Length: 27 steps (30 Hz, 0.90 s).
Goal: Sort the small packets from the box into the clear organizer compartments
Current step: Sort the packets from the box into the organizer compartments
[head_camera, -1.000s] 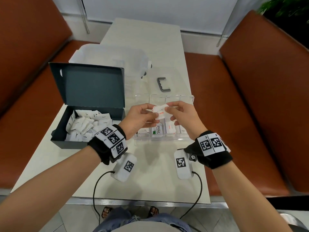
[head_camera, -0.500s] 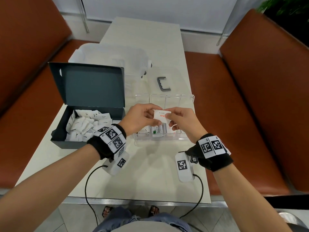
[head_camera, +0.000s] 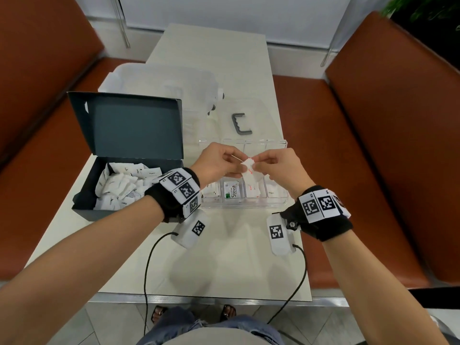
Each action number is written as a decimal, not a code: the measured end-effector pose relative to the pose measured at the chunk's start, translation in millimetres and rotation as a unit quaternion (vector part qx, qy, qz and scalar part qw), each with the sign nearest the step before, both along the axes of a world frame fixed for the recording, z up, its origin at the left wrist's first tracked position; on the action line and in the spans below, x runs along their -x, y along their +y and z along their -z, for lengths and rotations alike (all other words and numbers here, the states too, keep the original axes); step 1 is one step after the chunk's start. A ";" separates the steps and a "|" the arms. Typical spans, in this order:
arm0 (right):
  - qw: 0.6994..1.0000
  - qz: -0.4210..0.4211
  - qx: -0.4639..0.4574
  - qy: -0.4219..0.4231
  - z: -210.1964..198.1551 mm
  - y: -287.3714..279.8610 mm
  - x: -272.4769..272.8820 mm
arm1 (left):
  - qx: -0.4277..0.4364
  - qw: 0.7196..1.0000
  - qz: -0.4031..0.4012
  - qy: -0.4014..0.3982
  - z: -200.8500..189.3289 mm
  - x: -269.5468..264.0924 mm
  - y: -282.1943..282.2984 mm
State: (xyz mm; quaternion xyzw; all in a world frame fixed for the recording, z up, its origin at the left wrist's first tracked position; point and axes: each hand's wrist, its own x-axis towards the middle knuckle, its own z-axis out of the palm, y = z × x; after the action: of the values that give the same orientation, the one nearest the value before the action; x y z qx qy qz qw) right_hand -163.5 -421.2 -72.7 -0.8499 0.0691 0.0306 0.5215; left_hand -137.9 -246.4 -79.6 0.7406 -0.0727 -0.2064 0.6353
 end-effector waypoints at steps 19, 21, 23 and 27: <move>0.932 0.040 0.354 0.071 61.3 23.1 -10.2 | -0.083 0.994 -0.066 0.006 32.2 -1.5 6.9; 0.912 -0.016 0.406 0.064 59.9 21.4 -12.0 | -0.081 0.995 -0.064 0.009 33.0 -0.5 8.2; 0.897 -0.059 0.436 0.047 57.0 18.4 -14.8 | -0.081 0.995 -0.064 0.010 33.2 0.7 9.8; 0.873 -0.162 0.460 0.013 46.3 2.2 -23.1 | -0.077 0.995 -0.068 0.014 33.1 2.4 15.6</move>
State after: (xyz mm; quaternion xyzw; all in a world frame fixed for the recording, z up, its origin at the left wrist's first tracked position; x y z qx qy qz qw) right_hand -140.4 -419.0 -119.0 -0.9926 -0.0560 0.0905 0.0581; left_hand -140.3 -230.8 -112.8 0.7876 0.0026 -0.1783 0.5898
